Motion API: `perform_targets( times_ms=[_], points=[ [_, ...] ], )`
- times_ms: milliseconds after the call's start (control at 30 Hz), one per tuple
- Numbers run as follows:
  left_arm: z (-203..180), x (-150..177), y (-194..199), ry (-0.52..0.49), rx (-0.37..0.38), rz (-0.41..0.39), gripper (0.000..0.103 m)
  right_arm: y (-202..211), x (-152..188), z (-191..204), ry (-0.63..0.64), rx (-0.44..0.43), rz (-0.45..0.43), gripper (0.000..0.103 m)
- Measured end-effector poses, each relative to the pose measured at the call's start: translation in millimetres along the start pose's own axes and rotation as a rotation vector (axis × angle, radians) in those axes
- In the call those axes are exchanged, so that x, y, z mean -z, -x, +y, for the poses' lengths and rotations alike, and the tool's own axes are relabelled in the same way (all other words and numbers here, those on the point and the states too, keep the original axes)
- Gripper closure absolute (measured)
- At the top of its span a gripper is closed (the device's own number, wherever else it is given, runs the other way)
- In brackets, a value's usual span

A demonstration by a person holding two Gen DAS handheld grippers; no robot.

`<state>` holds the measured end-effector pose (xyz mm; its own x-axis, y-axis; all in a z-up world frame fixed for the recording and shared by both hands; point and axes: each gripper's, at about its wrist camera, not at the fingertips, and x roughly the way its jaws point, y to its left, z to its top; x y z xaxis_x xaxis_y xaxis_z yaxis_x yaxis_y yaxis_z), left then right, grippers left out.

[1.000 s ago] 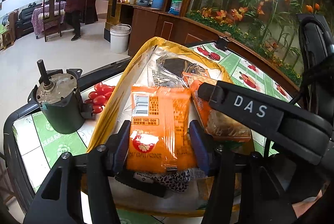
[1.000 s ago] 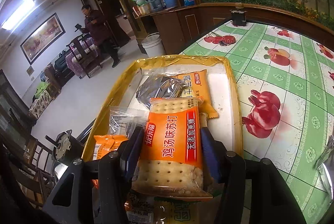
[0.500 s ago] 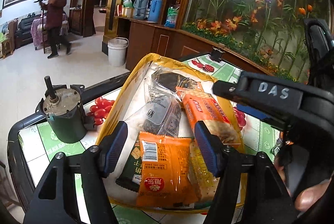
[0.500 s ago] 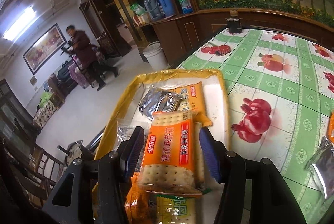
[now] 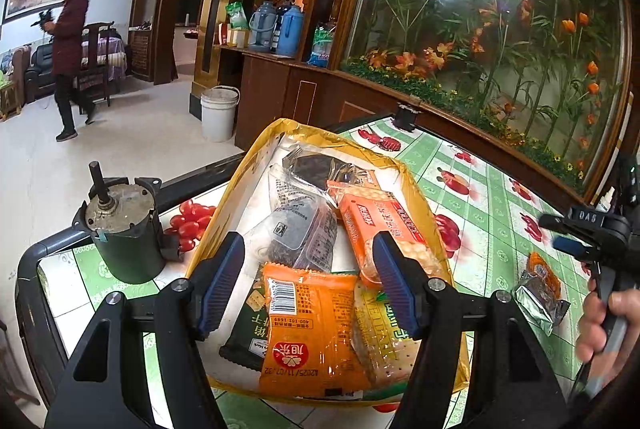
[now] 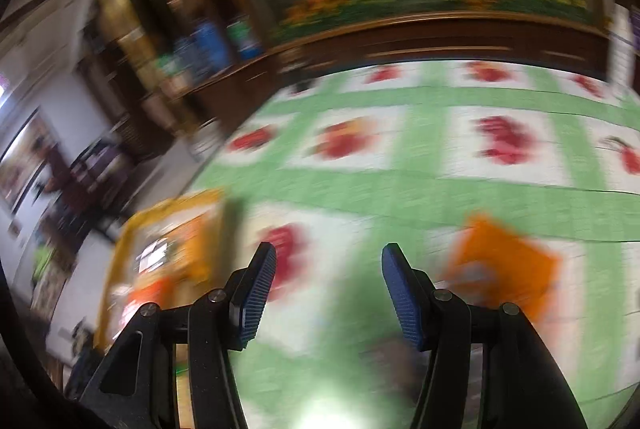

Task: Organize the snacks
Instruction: 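Grasp a small orange bag with right tool on the table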

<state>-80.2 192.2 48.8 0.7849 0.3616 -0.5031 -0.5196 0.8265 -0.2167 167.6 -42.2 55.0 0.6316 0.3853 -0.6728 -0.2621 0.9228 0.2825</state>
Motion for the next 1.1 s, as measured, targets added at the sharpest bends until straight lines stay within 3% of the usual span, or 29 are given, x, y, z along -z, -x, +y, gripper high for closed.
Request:
perform_targets(
  times_ms=[67, 200, 300, 500, 633, 833, 967, 1100],
  points=[
    [-2.0, 0.0, -0.4, -0.009, 0.000, 0.000, 0.037, -4.7, -8.7, -31.8, -0.038, 0.082, -0.001, 0.045],
    [-5.0, 0.1, -0.3, -0.018, -0.001, -0.002, 0.037, -19.9, -13.1, -80.5, -0.099, 0.131, 0.038, 0.045],
    [-6.0, 0.1, -0.8, -0.020, -0.002, -0.002, 0.037, -30.6, -6.3, -90.6, -0.101, 0.069, 0.094, 0.045],
    [-4.6, 0.2, -0.4, -0.008, 0.008, -0.002, 0.037, -24.9, 16.4, -62.8, 0.057, 0.033, 0.185, 0.045],
    [-5.4, 1.0, 0.5, -0.014, 0.013, -0.002, 0.037, -16.5, 27.7, -42.5, 0.178, 0.109, 0.176, 0.046],
    [-6.3, 1.1, 1.4, -0.018, 0.007, -0.002, 0.037, -30.2, 25.6, -37.3, 0.181, 0.117, 0.127, 0.042],
    [-6.8, 0.9, 2.3, -0.021, 0.006, -0.005, 0.037, -28.9, 32.7, -29.4, 0.251, 0.109, 0.135, 0.051],
    [-6.9, 0.8, 3.9, -0.023, 0.013, -0.014, 0.037, -15.1, 47.3, -21.6, 0.273, 0.088, 0.172, 0.052]
  ],
)
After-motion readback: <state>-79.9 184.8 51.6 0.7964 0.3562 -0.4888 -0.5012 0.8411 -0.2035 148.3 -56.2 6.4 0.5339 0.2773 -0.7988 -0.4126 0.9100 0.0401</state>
